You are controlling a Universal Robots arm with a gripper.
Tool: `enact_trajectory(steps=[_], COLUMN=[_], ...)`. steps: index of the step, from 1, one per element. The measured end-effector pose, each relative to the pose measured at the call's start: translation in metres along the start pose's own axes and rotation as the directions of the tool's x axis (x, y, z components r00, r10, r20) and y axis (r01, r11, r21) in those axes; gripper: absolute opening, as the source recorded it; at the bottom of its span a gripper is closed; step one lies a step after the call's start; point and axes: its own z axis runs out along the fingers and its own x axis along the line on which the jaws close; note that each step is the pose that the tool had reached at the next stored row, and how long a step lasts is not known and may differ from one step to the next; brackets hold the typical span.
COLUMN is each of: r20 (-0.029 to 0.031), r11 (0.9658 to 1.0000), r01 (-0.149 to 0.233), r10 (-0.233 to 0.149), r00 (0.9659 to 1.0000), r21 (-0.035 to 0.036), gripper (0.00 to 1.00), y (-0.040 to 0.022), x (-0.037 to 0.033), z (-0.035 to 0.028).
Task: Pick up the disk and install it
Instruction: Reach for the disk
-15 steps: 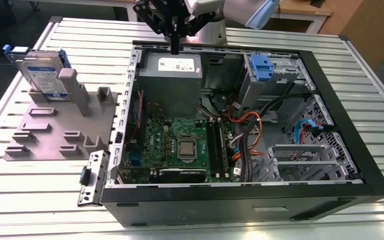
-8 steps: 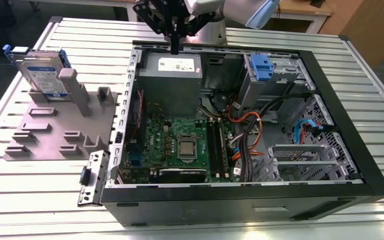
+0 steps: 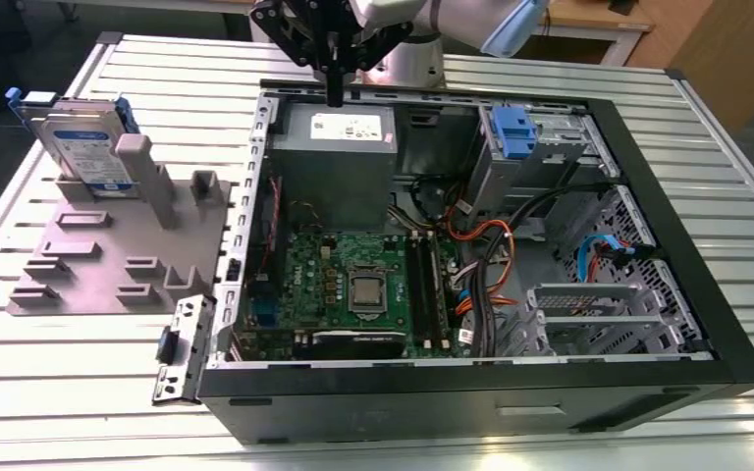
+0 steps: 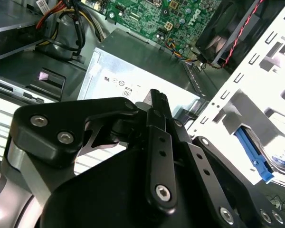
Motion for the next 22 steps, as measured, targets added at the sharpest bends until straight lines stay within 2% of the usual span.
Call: enact_trajectory(steps=[22], r20=[0.0000], r11=[1.0000], r01=[0.000], r10=[0.000], r00=[1.0000], r21=[0.0000], gripper=[0.11], y=[-0.0005], x=[0.0069], z=[-0.0002])
